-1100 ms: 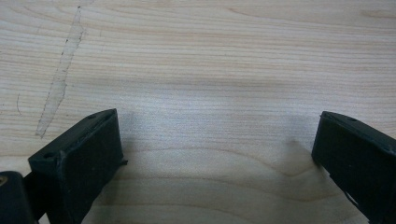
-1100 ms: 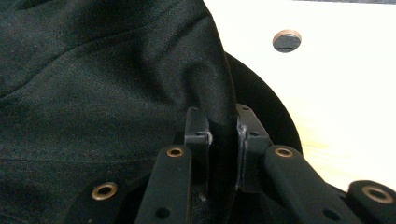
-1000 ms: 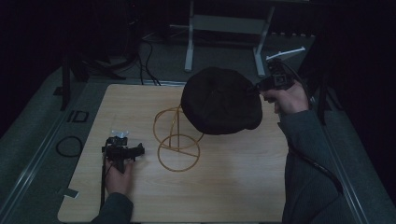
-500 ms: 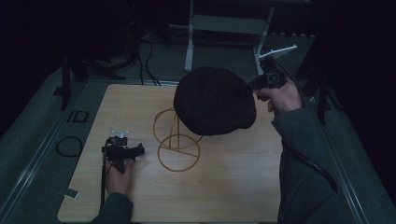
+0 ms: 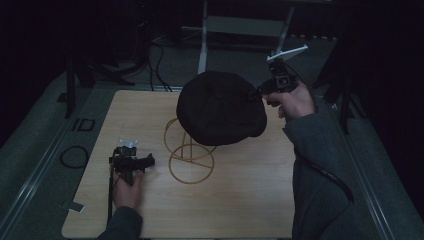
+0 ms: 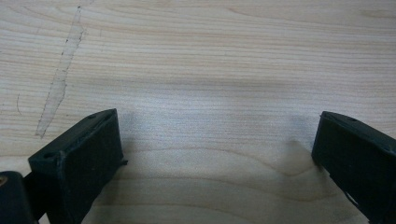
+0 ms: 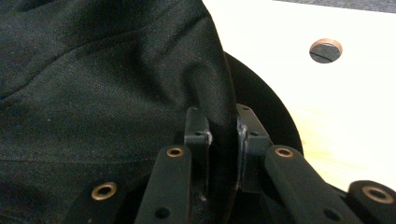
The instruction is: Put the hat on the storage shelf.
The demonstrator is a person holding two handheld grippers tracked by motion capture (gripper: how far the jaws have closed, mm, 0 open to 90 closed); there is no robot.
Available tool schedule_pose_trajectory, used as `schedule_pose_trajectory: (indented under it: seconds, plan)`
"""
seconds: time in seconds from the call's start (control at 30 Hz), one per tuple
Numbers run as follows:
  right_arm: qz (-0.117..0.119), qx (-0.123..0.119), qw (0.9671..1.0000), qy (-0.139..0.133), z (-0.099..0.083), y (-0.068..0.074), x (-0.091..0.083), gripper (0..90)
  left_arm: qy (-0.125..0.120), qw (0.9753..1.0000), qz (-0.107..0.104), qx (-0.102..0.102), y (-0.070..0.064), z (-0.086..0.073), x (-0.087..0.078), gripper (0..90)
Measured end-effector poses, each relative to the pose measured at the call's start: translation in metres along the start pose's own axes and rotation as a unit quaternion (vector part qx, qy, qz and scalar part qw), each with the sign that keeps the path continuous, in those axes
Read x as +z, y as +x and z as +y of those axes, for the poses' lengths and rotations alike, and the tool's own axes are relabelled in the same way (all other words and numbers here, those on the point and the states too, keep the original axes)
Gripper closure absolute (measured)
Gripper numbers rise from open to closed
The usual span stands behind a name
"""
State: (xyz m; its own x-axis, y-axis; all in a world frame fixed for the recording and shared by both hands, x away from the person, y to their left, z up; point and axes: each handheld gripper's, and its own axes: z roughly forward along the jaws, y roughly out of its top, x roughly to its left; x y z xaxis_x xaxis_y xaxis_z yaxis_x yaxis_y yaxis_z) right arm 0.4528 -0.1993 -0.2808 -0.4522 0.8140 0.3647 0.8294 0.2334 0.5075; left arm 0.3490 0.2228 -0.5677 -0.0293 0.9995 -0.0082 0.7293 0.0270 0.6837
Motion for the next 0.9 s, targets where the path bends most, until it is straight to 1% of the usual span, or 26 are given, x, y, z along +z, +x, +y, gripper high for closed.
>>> schedule_pose_trajectory:
  seconds: [0.07, 0.1, 0.67, 0.9]
  plan:
    - [0.0, 0.0, 1.0, 0.0, 0.0, 0.0, 0.0, 78.4, 0.0, 1.0, 0.0, 0.0, 0.0, 0.0, 0.0, 1.2]
    - [0.001, -0.002, 1.0, 0.001, 0.001, 0.002, 0.002, 78.4, 0.0, 1.0, 0.0, 0.0, 0.0, 0.0, 0.0, 1.2]
    - [0.004, -0.013, 0.9999, 0.007, 0.005, 0.015, 0.01, 78.4, 0.0, 1.0, 0.001, 0.0, 0.0, 0.0, 0.0, 1.2]
    - [0.009, -0.015, 0.9998, 0.009, 0.006, 0.021, 0.013, 78.4, 0.0, 1.0, 0.0, 0.0, 0.0, 0.0, 0.0, 1.2]
